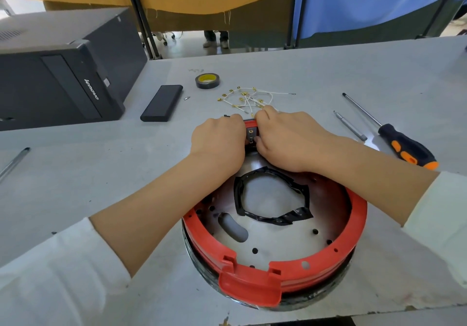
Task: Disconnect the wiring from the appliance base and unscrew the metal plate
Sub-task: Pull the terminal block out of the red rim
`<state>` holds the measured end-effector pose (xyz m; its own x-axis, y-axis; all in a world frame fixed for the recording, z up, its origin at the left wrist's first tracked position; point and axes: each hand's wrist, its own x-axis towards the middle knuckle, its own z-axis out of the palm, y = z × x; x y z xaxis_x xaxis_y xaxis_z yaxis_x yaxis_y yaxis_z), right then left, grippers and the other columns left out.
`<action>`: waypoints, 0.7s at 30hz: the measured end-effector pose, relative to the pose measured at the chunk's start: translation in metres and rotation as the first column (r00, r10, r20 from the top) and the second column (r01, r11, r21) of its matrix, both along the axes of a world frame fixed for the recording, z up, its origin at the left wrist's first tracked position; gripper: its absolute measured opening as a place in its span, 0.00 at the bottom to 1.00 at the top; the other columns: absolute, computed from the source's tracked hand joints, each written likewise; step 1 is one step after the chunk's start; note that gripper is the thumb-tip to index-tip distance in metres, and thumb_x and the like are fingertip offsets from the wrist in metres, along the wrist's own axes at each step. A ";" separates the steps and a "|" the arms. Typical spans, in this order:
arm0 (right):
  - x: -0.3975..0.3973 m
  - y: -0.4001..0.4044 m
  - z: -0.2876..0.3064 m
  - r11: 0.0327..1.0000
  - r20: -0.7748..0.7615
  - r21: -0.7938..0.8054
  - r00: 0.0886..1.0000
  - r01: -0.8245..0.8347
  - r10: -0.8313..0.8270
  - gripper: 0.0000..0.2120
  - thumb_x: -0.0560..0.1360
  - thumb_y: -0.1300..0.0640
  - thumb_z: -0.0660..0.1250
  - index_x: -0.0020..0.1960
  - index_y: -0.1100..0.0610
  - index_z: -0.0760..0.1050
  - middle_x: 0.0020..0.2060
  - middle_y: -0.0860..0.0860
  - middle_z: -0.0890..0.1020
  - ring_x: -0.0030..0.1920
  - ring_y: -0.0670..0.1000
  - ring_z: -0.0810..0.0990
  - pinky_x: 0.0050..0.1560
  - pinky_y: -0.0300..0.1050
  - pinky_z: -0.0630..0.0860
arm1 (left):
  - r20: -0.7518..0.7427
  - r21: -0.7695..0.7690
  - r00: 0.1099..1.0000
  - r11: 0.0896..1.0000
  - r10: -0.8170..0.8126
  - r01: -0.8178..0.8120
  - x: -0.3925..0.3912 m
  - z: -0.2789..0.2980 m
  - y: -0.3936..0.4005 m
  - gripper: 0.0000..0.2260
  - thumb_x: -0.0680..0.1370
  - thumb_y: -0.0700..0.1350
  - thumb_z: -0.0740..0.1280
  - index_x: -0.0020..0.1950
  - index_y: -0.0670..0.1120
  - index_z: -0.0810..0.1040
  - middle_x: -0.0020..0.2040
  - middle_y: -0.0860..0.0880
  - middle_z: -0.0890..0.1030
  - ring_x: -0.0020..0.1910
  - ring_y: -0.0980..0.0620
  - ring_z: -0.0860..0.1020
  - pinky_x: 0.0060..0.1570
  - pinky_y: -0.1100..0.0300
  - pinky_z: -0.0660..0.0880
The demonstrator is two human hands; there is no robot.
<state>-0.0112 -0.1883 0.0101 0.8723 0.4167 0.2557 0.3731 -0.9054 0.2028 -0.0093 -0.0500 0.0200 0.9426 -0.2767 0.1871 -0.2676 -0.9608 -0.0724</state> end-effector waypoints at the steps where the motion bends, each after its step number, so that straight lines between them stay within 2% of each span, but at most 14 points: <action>1: 0.000 0.000 0.000 1.000 -0.001 -0.006 1.000 0.003 -0.003 0.13 0.79 0.51 0.54 0.55 0.60 0.66 0.53 0.57 0.73 0.45 0.59 0.77 0.33 0.46 0.58 | -0.002 -0.003 1.000 1.000 0.002 -0.002 -0.001 0.001 0.000 0.08 0.76 0.39 0.60 0.54 0.43 0.69 0.52 0.43 0.78 0.46 0.42 0.74 0.36 0.55 0.62; 4: 0.000 0.001 0.000 1.000 -0.016 -0.016 1.000 0.013 -0.014 0.14 0.79 0.50 0.54 0.56 0.60 0.65 0.54 0.56 0.73 0.46 0.59 0.77 0.33 0.46 0.58 | -0.007 -0.006 1.000 1.000 -0.006 0.006 -0.003 0.002 0.001 0.06 0.75 0.38 0.60 0.50 0.45 0.66 0.52 0.43 0.78 0.43 0.43 0.72 0.35 0.56 0.62; 6: 0.000 0.000 0.003 1.000 -0.040 -0.009 0.999 0.018 -0.019 0.14 0.79 0.50 0.54 0.57 0.60 0.65 0.55 0.56 0.72 0.47 0.59 0.77 0.34 0.46 0.59 | -0.021 -0.012 0.999 0.999 -0.031 0.031 -0.003 0.002 0.003 0.05 0.76 0.38 0.59 0.51 0.44 0.66 0.52 0.42 0.78 0.46 0.42 0.75 0.36 0.55 0.63; 10: 0.000 -0.001 0.014 0.998 -0.212 0.054 0.977 0.036 -0.024 0.09 0.80 0.50 0.53 0.49 0.56 0.60 0.55 0.56 0.71 0.43 0.55 0.71 0.39 0.47 0.63 | -0.088 -0.058 0.992 0.995 -0.090 0.085 0.001 0.001 0.009 0.08 0.78 0.41 0.57 0.57 0.43 0.68 0.54 0.42 0.78 0.50 0.40 0.76 0.38 0.55 0.64; 12: -0.001 0.000 0.018 0.997 -0.267 0.056 0.963 0.054 -0.037 0.08 0.80 0.50 0.52 0.49 0.55 0.59 0.56 0.56 0.70 0.42 0.53 0.67 0.40 0.48 0.63 | -0.102 -0.075 0.990 0.993 -0.094 0.087 0.003 0.001 0.011 0.08 0.80 0.43 0.57 0.57 0.43 0.68 0.55 0.42 0.78 0.49 0.40 0.76 0.39 0.55 0.64; 16: -0.003 0.002 0.013 0.998 -0.174 0.027 0.983 0.059 -0.054 0.13 0.80 0.51 0.53 0.55 0.60 0.65 0.55 0.56 0.72 0.44 0.57 0.73 0.38 0.47 0.62 | -0.060 -0.063 0.995 0.996 -0.073 0.069 0.002 0.000 0.010 0.09 0.79 0.44 0.57 0.57 0.44 0.69 0.54 0.43 0.78 0.50 0.40 0.76 0.39 0.55 0.64; 21: -0.003 0.002 0.007 0.999 -0.073 0.025 0.997 0.037 -0.035 0.13 0.79 0.50 0.53 0.56 0.60 0.65 0.55 0.56 0.72 0.47 0.59 0.76 0.35 0.47 0.58 | -0.032 -0.083 0.997 0.995 -0.064 0.061 0.000 -0.001 0.009 0.05 0.78 0.46 0.59 0.51 0.46 0.67 0.53 0.43 0.78 0.48 0.41 0.76 0.38 0.56 0.62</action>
